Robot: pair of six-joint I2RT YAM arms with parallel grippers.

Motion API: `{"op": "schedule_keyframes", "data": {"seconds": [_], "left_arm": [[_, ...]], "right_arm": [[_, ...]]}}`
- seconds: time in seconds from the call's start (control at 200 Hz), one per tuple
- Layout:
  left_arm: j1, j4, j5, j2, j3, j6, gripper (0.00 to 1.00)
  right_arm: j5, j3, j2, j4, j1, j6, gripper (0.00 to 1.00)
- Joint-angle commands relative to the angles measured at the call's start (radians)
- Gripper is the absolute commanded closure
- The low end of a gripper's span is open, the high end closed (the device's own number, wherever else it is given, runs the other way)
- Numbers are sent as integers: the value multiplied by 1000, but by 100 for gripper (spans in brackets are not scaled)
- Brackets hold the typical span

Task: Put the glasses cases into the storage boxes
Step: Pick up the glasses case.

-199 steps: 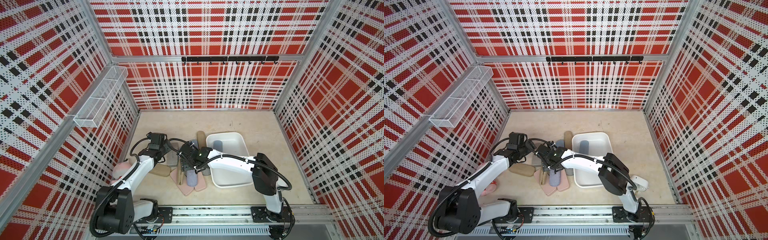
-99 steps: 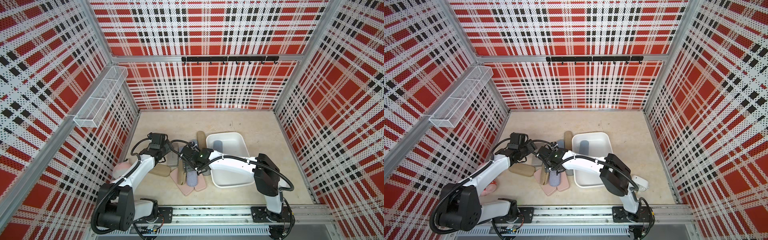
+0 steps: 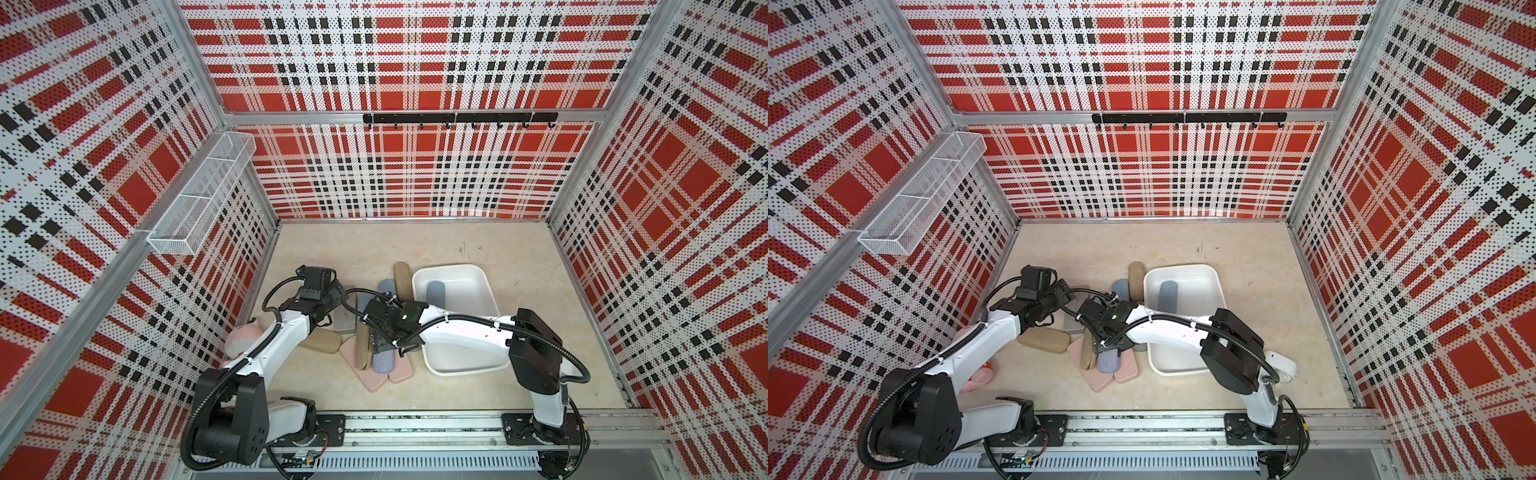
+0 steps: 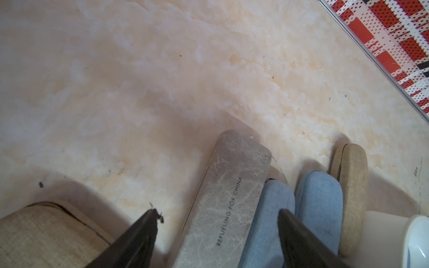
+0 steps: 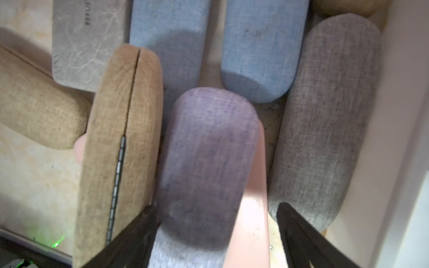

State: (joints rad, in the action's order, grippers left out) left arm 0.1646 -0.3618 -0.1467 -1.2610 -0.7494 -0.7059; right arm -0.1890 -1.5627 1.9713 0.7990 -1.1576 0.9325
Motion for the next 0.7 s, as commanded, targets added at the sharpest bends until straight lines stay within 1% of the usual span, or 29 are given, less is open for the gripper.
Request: {"op": "schedule_keyframes", "data": {"seconds": [0.0,0.07,0.155,0.331,0.646,0.661,0.697], "left_arm": [[7,8,-8,33,21,11,16],[6,0,-6,40,25,9,16],[8,3,-13,53,34,5,16],[9,-1,-10,60,41,-2,16],[15,11,-8,46,53,1,14],[14,11,-7,45,53,2,15],[14,11,-4,43,51,2,15]], "right_arm": [[18,-47,21,14,-17,-11,15],[24,-67,37,28,-19,-15,14],[22,-82,47,32,-25,-26,10],[-13,-131,86,116,-25,7,9],[-12,-144,126,130,-25,26,8],[-32,-146,127,133,-25,27,8],[-36,-148,127,135,-25,28,8]]}}
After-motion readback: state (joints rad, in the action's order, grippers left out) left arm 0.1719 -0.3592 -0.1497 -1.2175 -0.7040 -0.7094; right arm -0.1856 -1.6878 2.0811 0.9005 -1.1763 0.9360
